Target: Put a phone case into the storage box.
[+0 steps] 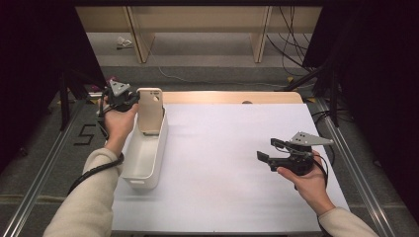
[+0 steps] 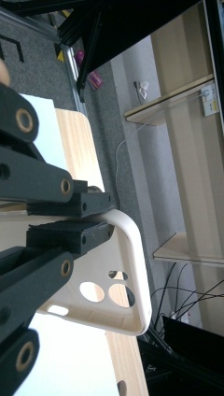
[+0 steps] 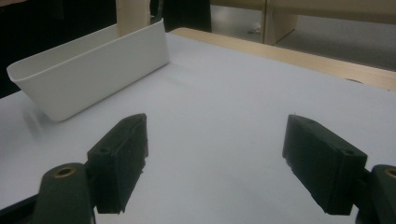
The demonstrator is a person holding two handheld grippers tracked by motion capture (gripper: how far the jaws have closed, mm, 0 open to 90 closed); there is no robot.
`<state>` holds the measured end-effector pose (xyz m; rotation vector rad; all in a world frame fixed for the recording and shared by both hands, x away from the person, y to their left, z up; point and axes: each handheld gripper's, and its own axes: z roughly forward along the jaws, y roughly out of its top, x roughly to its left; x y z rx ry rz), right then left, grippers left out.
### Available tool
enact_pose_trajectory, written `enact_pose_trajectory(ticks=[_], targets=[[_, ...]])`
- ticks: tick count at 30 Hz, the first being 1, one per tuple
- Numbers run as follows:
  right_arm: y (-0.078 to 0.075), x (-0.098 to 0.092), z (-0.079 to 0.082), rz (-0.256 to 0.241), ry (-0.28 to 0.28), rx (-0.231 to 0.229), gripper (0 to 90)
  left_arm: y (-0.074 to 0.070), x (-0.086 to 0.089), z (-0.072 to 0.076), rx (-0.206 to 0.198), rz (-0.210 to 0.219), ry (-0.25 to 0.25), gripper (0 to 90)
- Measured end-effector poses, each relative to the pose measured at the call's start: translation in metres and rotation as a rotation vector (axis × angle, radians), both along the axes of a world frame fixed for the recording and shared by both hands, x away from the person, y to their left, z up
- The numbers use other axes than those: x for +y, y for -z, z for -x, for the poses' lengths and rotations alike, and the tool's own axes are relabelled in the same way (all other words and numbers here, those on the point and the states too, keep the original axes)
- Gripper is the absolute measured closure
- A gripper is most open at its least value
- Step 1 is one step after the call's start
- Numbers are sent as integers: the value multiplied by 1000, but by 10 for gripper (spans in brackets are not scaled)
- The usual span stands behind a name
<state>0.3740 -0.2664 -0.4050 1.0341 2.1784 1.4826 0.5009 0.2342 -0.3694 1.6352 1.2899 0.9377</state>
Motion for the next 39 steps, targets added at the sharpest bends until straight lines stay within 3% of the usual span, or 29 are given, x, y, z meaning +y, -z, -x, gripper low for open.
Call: enact_pose_trajectory(ticks=[8, 21, 39], targets=[[0, 0, 0, -1, -1, 1, 232, 10, 0, -4, 29, 2, -1, 855], [0, 0, 0, 1, 1, 1, 233, 14, 2, -9, 51, -1, -9, 852], [0, -1, -1, -2, 0, 1, 232, 22, 6, -18, 76, -51, -31, 823]])
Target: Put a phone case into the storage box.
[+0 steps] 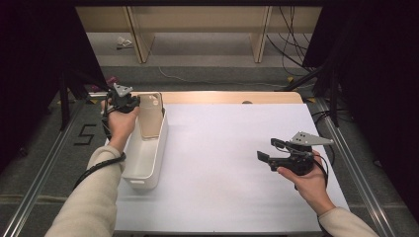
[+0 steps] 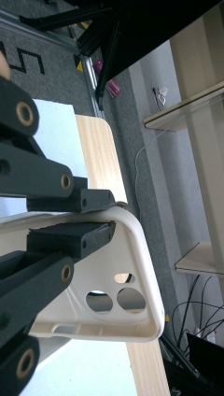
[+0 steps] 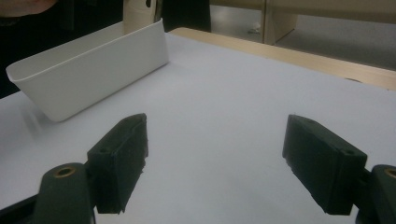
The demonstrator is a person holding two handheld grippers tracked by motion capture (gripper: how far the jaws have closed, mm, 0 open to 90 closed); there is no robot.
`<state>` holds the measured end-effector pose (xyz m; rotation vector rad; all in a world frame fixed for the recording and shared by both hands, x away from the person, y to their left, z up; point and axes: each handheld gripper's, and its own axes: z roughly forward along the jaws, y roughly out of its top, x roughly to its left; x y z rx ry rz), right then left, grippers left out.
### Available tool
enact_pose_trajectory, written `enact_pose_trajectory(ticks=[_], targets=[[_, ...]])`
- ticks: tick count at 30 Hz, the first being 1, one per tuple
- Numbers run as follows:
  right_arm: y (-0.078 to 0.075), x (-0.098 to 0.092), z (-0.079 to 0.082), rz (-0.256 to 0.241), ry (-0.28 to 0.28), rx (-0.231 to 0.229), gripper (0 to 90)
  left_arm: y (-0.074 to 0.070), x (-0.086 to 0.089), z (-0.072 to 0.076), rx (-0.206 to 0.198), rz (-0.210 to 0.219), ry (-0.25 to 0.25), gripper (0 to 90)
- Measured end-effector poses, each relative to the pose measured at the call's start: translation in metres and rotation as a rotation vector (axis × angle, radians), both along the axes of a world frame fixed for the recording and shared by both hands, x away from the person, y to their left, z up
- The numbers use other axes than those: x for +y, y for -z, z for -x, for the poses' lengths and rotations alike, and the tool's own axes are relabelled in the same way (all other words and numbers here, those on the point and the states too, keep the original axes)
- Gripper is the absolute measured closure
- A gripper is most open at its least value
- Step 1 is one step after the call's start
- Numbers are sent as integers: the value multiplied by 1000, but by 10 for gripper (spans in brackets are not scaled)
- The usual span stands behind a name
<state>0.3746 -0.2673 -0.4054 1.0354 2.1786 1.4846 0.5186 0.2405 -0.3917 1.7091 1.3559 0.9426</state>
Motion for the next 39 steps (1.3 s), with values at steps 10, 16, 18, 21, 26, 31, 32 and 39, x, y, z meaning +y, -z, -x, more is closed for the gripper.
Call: enact_pose_trajectory(ticks=[10, 16, 18, 21, 26, 31, 32, 39], targets=[[0, 0, 0, -2, 0, -1, 232, 3, 0, -5, 9, -32, -9, 781], [0, 0, 0, -1, 1, 1, 232, 4, -1, -6, 12, -40, -15, 731], [0, 0, 0, 0, 0, 1, 232, 3, -1, -5, 12, -41, -20, 707], [0, 0, 0, 0, 0, 1, 232, 2, -3, -5, 21, -40, -13, 645], [0, 0, 0, -1, 0, 0, 231, 0, -3, 0, 40, -24, -9, 514], [0, 1, 0, 0, 3, 3, 231, -5, 1, 9, 54, -30, -7, 379], [0, 1, 0, 0, 3, 3, 231, -7, 1, 11, 54, -26, -6, 353], [0, 1, 1, 1, 5, 1, 229, -15, -5, 39, 30, 30, 68, 192]])
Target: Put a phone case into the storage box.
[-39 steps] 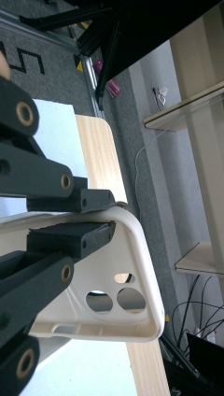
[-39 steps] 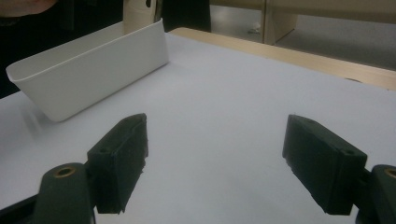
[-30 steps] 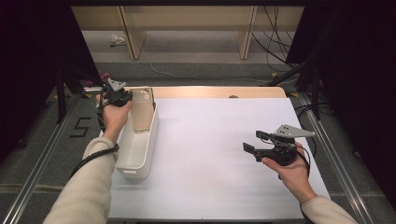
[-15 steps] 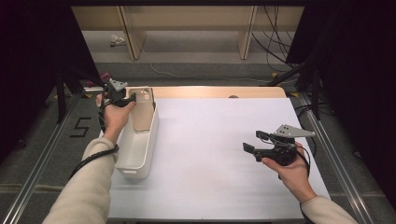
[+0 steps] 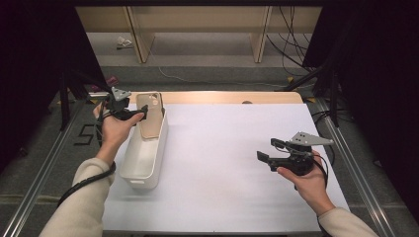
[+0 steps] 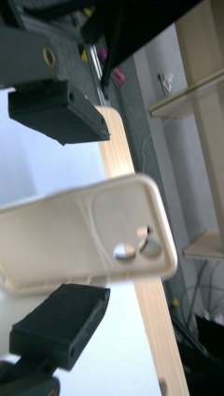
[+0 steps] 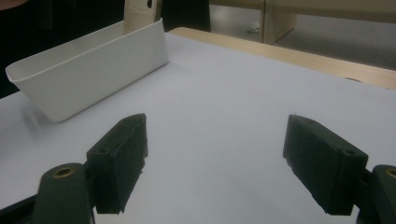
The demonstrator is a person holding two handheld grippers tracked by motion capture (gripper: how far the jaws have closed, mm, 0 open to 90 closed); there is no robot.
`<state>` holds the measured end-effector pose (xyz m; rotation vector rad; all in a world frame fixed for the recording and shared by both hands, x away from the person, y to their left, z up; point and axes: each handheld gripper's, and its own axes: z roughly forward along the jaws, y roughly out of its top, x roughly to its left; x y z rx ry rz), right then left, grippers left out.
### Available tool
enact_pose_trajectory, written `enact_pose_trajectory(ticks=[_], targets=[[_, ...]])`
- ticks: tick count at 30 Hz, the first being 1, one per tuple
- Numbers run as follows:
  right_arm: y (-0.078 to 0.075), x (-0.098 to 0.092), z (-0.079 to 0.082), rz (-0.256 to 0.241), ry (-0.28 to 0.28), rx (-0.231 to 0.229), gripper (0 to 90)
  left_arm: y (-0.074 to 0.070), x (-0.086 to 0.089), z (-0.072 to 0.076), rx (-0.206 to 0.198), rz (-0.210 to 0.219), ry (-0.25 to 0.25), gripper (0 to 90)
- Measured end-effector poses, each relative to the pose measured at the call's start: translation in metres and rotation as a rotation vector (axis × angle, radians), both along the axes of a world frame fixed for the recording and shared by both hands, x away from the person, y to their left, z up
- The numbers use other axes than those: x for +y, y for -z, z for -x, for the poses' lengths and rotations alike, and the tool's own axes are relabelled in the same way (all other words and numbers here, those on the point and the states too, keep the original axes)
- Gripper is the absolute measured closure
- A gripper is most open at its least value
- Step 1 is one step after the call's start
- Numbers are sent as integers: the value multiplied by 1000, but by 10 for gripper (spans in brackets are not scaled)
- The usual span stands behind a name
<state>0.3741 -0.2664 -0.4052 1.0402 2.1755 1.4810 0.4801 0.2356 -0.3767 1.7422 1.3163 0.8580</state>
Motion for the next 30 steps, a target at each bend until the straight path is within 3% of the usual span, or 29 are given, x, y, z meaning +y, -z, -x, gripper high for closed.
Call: enact_pose_trajectory(ticks=[5, 14, 18, 25, 30], targets=[[0, 0, 0, 0, -1, 3, 228, -4, -4, 22, -17, 63, 60, 154], [0, 1, 0, 0, 0, 4, 227, -1, -16, 54, -45, 82, 143, 110], [1, 0, 0, -1, 0, 5, 226, 4, -27, 70, -52, 78, 198, 87], [1, 1, 0, 0, -4, 7, 224, 11, -49, 99, -94, 107, 285, 85], [0, 1, 0, -2, -5, 3, 224, 17, -62, 118, -100, 92, 345, 74]])
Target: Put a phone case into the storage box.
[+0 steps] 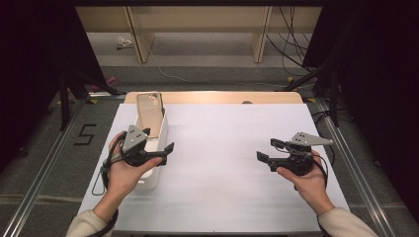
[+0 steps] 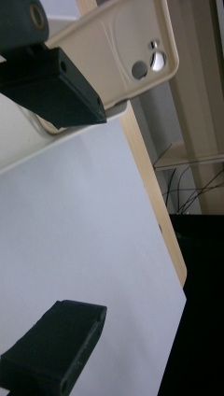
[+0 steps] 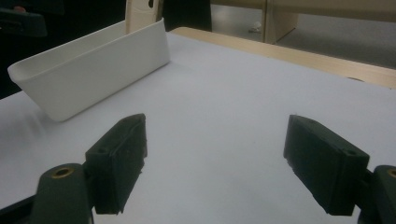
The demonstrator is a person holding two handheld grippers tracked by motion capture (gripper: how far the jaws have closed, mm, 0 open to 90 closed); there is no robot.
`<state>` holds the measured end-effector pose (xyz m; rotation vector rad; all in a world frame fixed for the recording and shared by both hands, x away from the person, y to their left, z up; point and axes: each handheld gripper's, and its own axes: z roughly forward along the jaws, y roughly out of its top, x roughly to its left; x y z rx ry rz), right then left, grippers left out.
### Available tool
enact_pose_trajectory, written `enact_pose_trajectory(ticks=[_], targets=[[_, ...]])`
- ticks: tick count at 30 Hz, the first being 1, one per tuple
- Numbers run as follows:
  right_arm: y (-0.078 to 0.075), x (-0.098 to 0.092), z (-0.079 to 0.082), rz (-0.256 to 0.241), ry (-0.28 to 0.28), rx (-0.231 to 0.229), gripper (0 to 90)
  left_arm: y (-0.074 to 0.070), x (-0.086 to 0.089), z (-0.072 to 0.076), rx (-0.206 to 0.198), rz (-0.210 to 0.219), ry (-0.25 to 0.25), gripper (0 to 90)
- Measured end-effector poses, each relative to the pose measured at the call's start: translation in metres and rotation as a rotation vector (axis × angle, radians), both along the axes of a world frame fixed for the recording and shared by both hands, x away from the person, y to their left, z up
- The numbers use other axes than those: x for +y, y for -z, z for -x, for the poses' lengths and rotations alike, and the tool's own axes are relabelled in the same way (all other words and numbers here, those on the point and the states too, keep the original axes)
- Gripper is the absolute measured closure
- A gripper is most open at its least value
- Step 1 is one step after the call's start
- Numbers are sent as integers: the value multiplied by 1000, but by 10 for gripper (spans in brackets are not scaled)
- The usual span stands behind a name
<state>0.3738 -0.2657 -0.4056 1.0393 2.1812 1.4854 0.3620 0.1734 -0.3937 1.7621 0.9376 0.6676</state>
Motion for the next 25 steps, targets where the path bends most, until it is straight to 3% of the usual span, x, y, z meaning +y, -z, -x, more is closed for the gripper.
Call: enact_pose_trajectory(ticks=[10, 25], targets=[[-1, 0, 0, -4, -4, -1, 219, 14, -14, 30, -17, -27, 67, 74], [-1, 0, 0, -11, -8, 0, 206, 21, -21, 39, -46, -84, 95, 93]])
